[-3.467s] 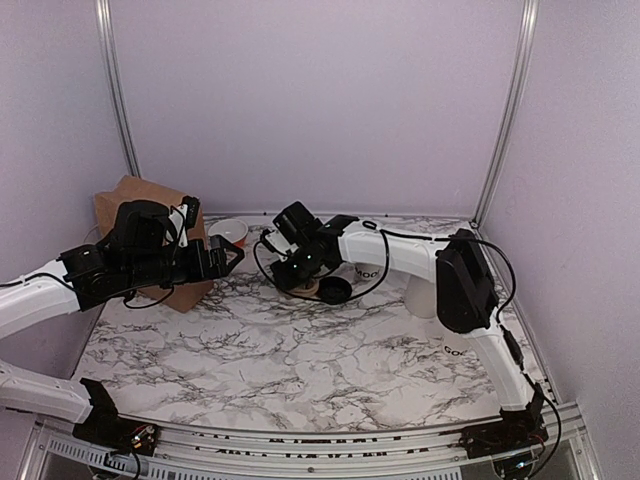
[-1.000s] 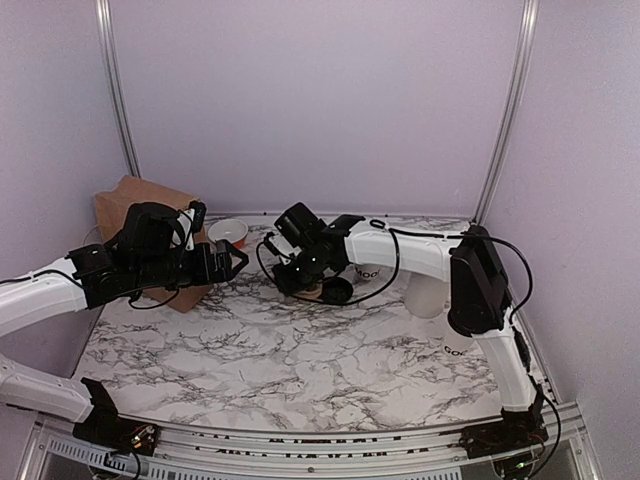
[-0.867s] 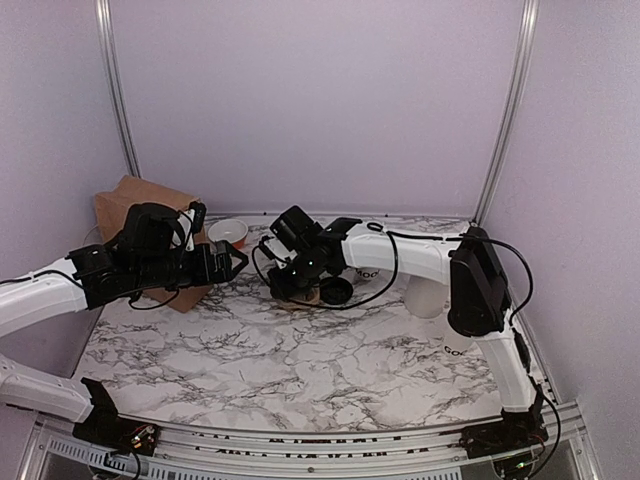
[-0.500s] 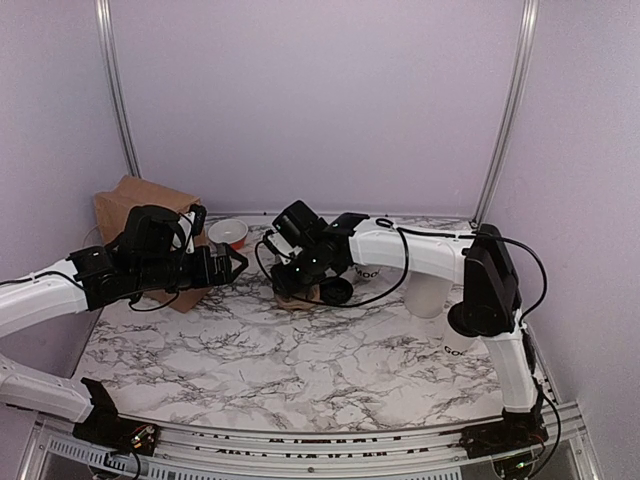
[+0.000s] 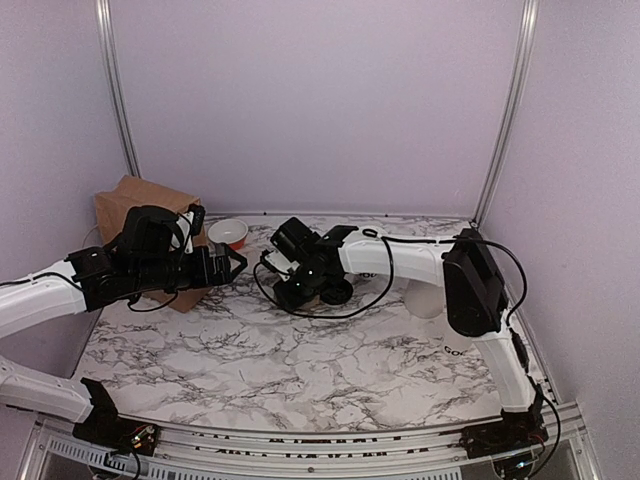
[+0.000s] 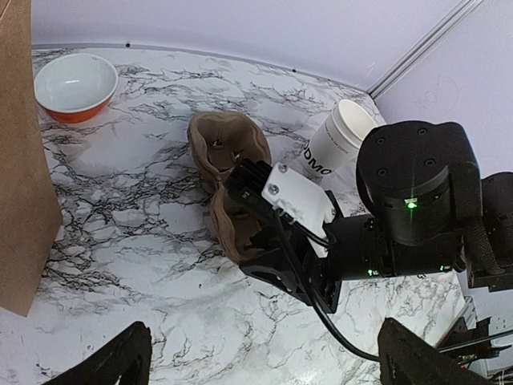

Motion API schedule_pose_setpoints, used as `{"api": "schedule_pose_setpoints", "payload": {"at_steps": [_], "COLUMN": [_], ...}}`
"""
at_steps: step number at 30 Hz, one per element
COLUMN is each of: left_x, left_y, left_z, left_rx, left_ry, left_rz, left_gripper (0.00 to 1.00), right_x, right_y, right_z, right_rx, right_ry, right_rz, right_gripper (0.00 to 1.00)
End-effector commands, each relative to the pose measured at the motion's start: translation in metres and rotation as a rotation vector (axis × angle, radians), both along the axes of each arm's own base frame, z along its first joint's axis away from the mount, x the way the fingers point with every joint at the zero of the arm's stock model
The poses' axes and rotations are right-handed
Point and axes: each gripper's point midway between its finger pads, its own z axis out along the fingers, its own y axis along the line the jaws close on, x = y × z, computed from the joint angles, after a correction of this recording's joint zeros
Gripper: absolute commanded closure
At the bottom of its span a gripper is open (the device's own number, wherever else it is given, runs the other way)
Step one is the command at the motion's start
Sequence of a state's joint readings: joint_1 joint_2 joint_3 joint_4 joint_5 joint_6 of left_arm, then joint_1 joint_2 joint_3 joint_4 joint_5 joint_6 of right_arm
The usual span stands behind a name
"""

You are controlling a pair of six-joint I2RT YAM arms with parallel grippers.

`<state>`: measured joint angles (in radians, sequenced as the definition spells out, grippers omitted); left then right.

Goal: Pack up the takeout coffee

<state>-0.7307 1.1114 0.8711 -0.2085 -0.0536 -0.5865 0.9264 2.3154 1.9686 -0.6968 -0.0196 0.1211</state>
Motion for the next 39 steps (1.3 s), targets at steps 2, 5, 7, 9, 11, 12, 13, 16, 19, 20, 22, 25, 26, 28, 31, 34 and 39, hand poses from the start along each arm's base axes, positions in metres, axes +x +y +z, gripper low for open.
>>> {"api": "schedule_pose_setpoints", "payload": {"at_steps": [2, 5, 7, 9, 11, 12, 13, 16, 19, 20, 22, 25, 26, 28, 31, 34, 39], "left_x": [0.0, 0.001, 0.001, 0.001, 0.001, 0.001, 0.001, 0.001, 0.001, 0.001, 0.001, 0.001, 0.0, 0.0, 0.0, 0.001, 0.002], "left_y": [0.006, 0.006, 0.005, 0.006, 0.006, 0.006, 0.006, 0.005, 0.005, 0.005, 0.005, 0.006, 0.006, 0.006, 0.005, 0.005, 0.004], "left_z": [0.003, 0.003, 0.004, 0.003, 0.003, 0.002, 0.002, 0.002, 0.002, 0.002, 0.001, 0.0, 0.0, -0.001, -0.003, -0.005, -0.011], "left_rx": [0.004, 0.005, 0.005, 0.007, 0.008, 0.007, 0.007, 0.006, 0.007, 0.008, 0.009, 0.01, 0.009, 0.008, 0.009, 0.011, 0.015], "left_ry": [-0.014, -0.015, -0.014, -0.013, -0.013, -0.011, -0.011, -0.01, -0.01, -0.01, -0.009, -0.008, -0.005, -0.002, 0.002, 0.008, 0.028], "left_rz": [0.013, 0.013, 0.012, 0.012, 0.013, 0.013, 0.012, 0.011, 0.01, 0.01, 0.011, 0.012, 0.012, 0.013, 0.014, 0.015, 0.022], "left_gripper": [0.01, 0.01, 0.01, 0.01, 0.01, 0.01, 0.01, 0.01, 0.01, 0.01, 0.01, 0.01, 0.01, 0.01, 0.01, 0.01, 0.01], "right_x": [0.011, 0.014, 0.013, 0.014, 0.014, 0.013, 0.014, 0.014, 0.017, 0.018, 0.021, 0.025, 0.027, 0.029, 0.03, 0.031, 0.033], "right_y": [0.011, 0.012, 0.014, 0.014, 0.014, 0.015, 0.015, 0.015, 0.015, 0.015, 0.014, 0.011, 0.01, 0.009, 0.008, 0.008, 0.008], "right_z": [0.011, 0.014, 0.016, 0.017, 0.017, 0.017, 0.018, 0.02, 0.027, 0.031, 0.037, 0.05, 0.055, 0.062, 0.071, 0.078, 0.088], "right_rx": [0.029, 0.042, 0.053, 0.062, 0.076, 0.082, 0.087, 0.095, 0.107, 0.112, 0.115, 0.121, 0.122, 0.124, 0.123, 0.129, 0.128], "right_ry": [-0.023, -0.024, -0.023, -0.017, -0.004, 0.003, 0.005, 0.008, -0.002, -0.01, -0.025, -0.06, -0.074, -0.097, -0.125, -0.14, -0.176], "right_rz": [0.026, 0.018, 0.018, 0.018, 0.015, 0.017, 0.015, 0.006, -0.005, -0.012, -0.026, -0.046, -0.053, -0.063, -0.074, -0.073, -0.078], "right_gripper": [0.66, 0.74, 0.78, 0.86, 0.93, 0.95, 0.97, 0.98, 1.0, 1.0, 1.0, 1.0, 1.0, 1.0, 1.0, 1.0, 1.0]}}
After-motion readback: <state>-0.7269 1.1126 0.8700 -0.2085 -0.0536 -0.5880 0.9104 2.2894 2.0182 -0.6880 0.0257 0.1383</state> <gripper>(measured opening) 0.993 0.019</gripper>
